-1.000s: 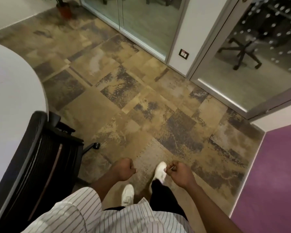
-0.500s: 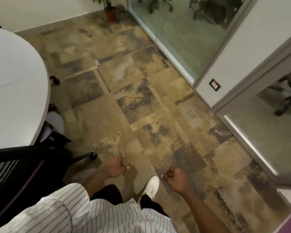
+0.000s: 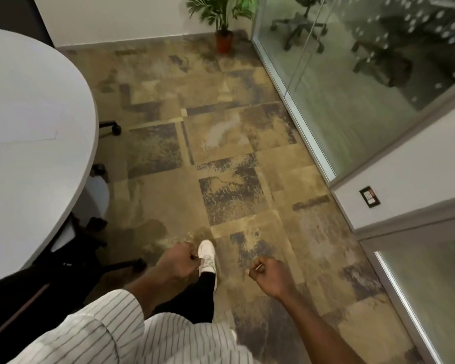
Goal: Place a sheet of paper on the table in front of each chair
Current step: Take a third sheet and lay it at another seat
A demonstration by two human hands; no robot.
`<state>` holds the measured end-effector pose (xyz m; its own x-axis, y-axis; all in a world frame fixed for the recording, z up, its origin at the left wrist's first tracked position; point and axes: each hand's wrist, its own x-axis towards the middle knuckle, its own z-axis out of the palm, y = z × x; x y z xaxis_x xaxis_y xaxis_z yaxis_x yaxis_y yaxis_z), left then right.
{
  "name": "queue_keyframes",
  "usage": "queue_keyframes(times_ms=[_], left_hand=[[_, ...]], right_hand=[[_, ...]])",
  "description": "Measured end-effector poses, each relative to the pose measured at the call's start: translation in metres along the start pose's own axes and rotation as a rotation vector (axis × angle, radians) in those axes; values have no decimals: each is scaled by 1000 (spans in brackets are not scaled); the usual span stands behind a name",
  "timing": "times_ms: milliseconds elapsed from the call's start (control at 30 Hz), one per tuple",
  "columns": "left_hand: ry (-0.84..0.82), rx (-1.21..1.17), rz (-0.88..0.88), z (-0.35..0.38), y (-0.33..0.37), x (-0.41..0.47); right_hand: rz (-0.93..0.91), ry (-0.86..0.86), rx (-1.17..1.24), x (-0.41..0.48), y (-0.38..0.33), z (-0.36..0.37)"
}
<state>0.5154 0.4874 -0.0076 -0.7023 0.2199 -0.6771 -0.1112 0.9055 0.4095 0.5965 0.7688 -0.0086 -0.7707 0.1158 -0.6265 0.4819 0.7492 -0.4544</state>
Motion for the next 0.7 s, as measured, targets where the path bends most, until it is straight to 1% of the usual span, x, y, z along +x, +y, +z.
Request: queue_keyframes(times_ms=[133, 267, 433, 600, 700], left_hand=[[26, -13, -33, -42, 16, 46], [-8, -5, -46, -88, 32, 89], [59, -39, -69, -140, 36, 132], [79, -81, -141, -167, 39, 163], [97, -114, -190, -177, 39, 189]], right_hand=[[-12, -27, -40, 52, -31, -27], [-31, -33, -80, 104, -67, -64], [-67, -42, -74, 171, -112, -111], [-107, -45, -110, 236, -147, -156], [-130, -78, -129, 278, -162, -182]])
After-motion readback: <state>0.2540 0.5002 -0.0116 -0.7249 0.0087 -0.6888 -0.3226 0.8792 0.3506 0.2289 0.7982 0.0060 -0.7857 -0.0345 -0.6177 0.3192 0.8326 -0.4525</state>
